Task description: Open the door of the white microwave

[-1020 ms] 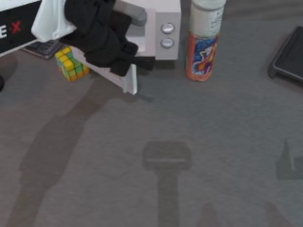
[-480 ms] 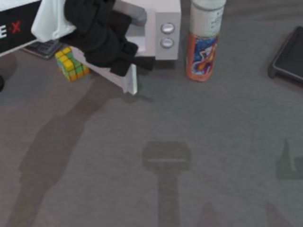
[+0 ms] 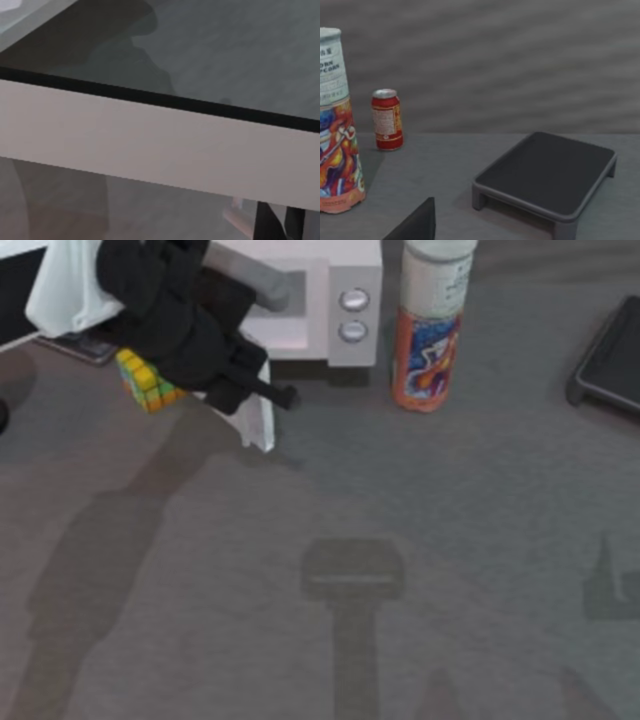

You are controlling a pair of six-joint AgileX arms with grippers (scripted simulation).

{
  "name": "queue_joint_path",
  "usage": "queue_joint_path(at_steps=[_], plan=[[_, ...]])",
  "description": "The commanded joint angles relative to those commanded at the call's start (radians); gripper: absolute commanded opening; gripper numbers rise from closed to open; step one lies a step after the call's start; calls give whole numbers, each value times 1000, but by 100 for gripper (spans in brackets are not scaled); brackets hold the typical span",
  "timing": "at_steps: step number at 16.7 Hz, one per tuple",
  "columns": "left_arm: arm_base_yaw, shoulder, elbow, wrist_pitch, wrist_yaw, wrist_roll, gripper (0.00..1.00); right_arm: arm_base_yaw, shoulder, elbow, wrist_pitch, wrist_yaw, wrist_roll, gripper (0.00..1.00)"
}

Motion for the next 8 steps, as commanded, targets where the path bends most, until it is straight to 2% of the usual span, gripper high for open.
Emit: queue_joint_path(at_steps=[8], plan=[[3, -6, -1, 3, 4, 7, 0, 0, 0, 0, 0, 0, 0, 100]])
